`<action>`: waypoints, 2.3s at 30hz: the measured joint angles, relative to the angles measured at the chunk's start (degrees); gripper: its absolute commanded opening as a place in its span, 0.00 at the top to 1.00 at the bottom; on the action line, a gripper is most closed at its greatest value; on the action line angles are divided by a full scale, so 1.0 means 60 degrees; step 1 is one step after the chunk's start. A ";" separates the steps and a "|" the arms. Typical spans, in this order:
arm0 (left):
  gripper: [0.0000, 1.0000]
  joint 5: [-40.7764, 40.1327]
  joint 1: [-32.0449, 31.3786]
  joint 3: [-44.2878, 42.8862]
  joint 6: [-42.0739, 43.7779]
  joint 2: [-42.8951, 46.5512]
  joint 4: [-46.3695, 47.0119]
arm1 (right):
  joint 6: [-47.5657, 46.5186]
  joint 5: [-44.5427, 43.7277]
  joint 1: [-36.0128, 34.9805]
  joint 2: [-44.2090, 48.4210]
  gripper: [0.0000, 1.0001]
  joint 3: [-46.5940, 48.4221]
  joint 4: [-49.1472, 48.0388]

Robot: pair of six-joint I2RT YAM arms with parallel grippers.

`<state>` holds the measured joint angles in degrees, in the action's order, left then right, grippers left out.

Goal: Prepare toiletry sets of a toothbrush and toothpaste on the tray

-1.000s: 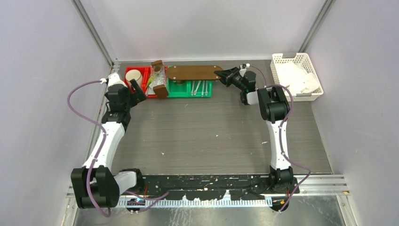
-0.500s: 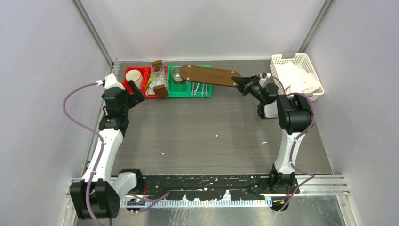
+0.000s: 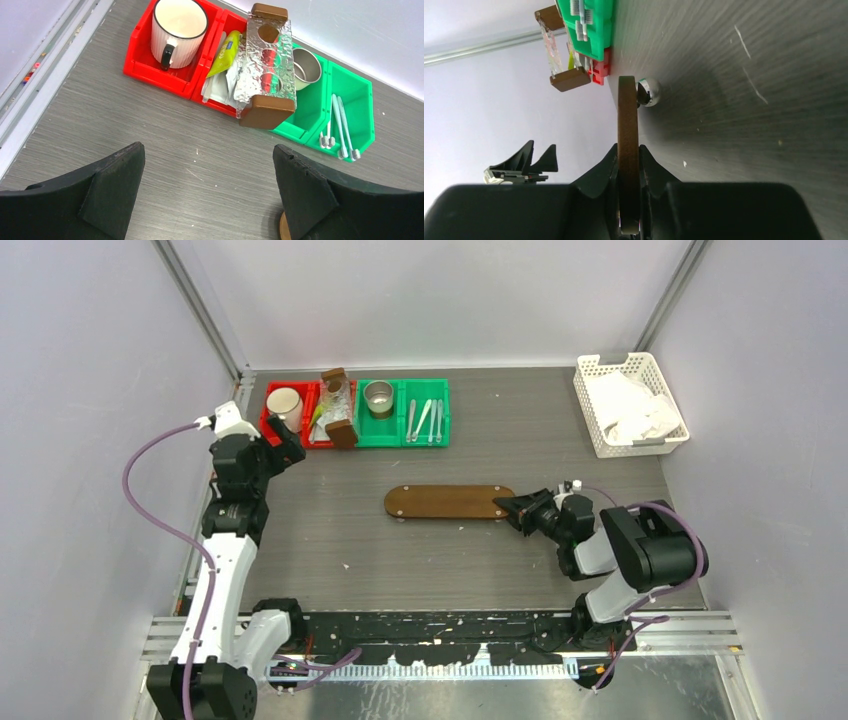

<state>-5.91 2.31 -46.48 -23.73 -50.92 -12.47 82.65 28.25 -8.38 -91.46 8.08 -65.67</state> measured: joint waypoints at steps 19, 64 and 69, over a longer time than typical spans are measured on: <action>0.00 0.0095 0.0000 0.0474 -0.0015 0.0535 -0.0270 | 0.0153 -0.0317 -0.1315 -0.4160 0.99 0.0648 -0.3763; 0.00 0.0423 0.0000 -0.0160 -0.0222 -0.0426 -0.0907 | -0.2299 -0.1155 -0.0605 -0.0780 0.00 0.1778 0.2492; 0.00 0.0423 0.0000 -0.0160 -0.0229 -0.0375 -0.0903 | -0.2197 -0.1723 -0.0929 -0.0408 0.00 0.1953 0.3333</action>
<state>-3.38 2.31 -47.44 -25.10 -53.17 -17.89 69.47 17.91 -13.96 -93.91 19.79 -45.67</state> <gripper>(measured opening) 0.996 0.988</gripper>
